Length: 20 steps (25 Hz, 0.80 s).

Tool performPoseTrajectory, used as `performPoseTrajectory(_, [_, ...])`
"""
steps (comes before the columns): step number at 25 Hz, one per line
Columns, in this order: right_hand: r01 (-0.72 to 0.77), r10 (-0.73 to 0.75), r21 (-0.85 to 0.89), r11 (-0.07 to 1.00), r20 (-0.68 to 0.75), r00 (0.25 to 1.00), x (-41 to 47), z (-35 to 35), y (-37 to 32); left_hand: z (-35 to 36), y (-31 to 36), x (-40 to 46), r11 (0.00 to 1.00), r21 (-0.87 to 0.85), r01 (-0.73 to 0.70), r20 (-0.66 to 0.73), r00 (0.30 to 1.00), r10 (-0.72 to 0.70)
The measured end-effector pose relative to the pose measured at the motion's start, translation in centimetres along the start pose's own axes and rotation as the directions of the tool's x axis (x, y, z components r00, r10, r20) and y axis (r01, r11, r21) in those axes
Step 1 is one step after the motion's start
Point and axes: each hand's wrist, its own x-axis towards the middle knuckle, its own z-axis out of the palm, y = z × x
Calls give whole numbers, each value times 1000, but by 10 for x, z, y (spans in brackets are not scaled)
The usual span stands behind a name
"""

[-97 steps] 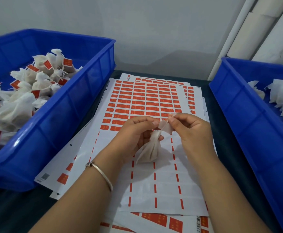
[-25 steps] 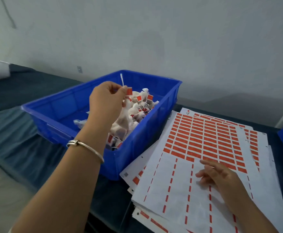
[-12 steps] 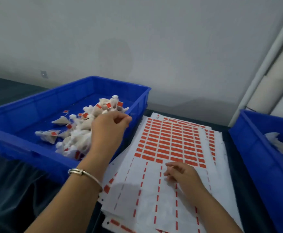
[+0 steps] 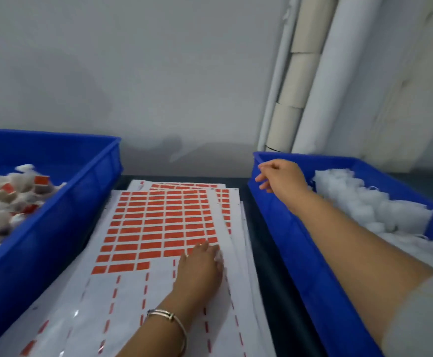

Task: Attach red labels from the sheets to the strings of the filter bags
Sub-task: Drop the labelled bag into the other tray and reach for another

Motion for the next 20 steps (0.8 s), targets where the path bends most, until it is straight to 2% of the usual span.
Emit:
performPoseTrajectory(5, [-154,132,-286,946,-95,987,64,-59,77,27,18,27,973,215,-82,-51,994,95])
performPoseTrajectory(8, [-269,270,-586,764,-88,959,105,-75,123,32,12,27,961,265,-77,-86,991,103])
performPoseTrajectory(12, [-109,275,-777,620,85,958,151,-64,168,35,19,31,954,298,-32,-83,995,59])
performPoseTrajectory(14, [-66,253,-817,573,100,962,168,-53,182,33,20,36,943,330,-27,-62,997,51])
performPoseTrajectory(16, [-117,270,-810,574,53,961,179,-47,195,32,18,39,931,365,-16,-37,999,32])
performPoseTrajectory(18, [-146,212,-784,603,-19,977,184,-47,200,33,17,38,918,396,-19,-11,1000,26])
performPoseTrajectory(20, [-182,82,-643,744,-183,980,189,-56,199,33,17,39,912,408,-32,17,999,28])
